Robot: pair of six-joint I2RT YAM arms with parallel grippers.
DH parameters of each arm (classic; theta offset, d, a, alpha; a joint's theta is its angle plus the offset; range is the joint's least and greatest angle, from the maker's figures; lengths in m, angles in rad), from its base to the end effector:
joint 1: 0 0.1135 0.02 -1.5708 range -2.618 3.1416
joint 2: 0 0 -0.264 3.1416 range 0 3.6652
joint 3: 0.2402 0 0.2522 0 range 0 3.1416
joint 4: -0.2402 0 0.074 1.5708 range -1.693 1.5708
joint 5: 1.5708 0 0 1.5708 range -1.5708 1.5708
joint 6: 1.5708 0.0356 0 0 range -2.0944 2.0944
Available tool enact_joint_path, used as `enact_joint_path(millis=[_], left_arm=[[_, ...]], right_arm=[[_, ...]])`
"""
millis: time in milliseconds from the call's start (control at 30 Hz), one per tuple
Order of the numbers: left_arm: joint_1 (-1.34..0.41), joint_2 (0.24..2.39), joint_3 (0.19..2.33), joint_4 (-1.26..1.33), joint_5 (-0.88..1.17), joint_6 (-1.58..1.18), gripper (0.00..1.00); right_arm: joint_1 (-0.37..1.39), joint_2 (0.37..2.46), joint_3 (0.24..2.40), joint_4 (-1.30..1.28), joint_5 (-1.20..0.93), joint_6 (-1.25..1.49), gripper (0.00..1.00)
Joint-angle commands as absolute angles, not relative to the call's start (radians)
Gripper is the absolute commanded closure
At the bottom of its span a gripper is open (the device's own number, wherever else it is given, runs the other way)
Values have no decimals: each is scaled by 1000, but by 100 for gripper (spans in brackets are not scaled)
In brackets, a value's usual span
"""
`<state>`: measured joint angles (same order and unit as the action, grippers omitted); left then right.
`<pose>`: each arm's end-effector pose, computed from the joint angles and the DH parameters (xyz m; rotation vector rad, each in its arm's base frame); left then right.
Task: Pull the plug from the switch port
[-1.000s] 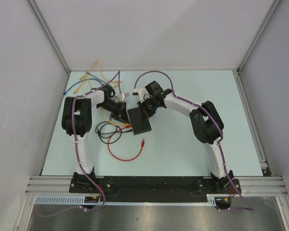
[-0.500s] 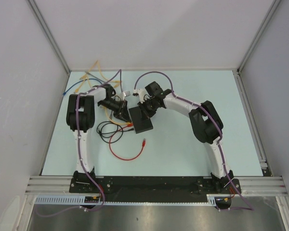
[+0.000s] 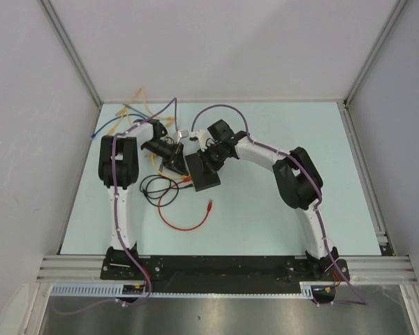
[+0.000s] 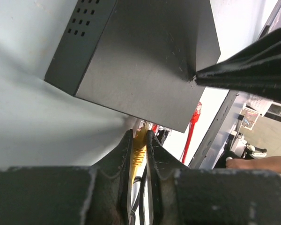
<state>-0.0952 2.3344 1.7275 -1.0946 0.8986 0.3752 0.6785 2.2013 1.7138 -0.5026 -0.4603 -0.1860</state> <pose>0.4209 -0.0682 0.1184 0.5706 2.7628 -1.3721 0.3624 0.3125 0.1765 -1.2468 2.2707 0.7754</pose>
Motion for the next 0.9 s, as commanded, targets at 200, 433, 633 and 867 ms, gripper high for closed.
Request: enact_joint_path(millis=[200, 433, 633, 867], left_arm=[[-78, 2373, 1913, -1172, 689, 497, 94], [-78, 2369, 1951, -1244, 794, 537, 94], [-78, 2284, 2084, -1273, 899, 548, 94], [-72, 2250, 2223, -1109, 778, 500, 94]], right_arm=[[699, 2232, 1661, -545, -394, -245, 100], [699, 2224, 1654, -538, -391, -245, 100], [698, 2232, 1664, -543, -394, -248, 100], [698, 2227, 1658, -540, -394, -250, 100]])
